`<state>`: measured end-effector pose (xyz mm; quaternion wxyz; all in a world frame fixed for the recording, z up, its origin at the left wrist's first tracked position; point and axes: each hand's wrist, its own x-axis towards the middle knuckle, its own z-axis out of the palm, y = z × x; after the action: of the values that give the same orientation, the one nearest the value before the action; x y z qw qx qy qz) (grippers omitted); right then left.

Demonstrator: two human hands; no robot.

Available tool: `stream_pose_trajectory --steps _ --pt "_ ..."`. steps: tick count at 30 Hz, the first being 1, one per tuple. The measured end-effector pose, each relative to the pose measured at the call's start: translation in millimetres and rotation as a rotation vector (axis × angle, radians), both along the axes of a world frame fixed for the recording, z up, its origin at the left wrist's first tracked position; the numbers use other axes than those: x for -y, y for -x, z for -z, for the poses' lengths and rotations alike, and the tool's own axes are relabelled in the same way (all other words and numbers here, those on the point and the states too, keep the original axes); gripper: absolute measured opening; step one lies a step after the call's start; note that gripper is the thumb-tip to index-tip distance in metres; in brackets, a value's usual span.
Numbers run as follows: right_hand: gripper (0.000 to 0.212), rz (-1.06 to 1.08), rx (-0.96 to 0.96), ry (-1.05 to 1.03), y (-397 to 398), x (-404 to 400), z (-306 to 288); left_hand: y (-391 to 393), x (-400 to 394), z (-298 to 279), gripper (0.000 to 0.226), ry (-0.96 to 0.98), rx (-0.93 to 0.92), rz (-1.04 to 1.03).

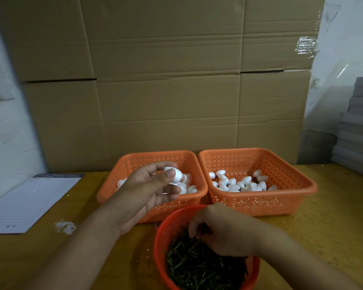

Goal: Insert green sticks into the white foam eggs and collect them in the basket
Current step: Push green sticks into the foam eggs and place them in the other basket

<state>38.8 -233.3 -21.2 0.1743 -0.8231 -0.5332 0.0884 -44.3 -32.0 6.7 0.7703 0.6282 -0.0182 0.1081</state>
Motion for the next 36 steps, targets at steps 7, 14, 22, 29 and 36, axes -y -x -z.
stream_pose_trajectory --steps 7,14,22,29,36 --pt "0.028 0.084 -0.006 -0.048 -6.6 4.0 -5.8 0.1 -1.2 -0.1 0.041 0.011 -0.006 0.019" --pt "0.019 0.08 -0.043 0.005 -1.6 5.4 -10.2 -1.0 -2.9 1.4 0.038 -0.005 -0.013 0.035" --pt "0.013 0.062 -0.23 -0.054 -1.1 7.3 -15.5 -0.7 -1.8 0.6 0.044 0.002 -0.004 0.033" --pt "0.024 0.065 -0.252 -0.018 4.0 7.4 -19.5 0.0 -0.1 -0.9 0.037 -0.009 -0.005 0.038" --pt "0.008 0.122 -0.509 -0.395 5.7 2.9 -23.9 1.3 -0.8 -1.5 0.047 -0.038 -0.005 0.031"
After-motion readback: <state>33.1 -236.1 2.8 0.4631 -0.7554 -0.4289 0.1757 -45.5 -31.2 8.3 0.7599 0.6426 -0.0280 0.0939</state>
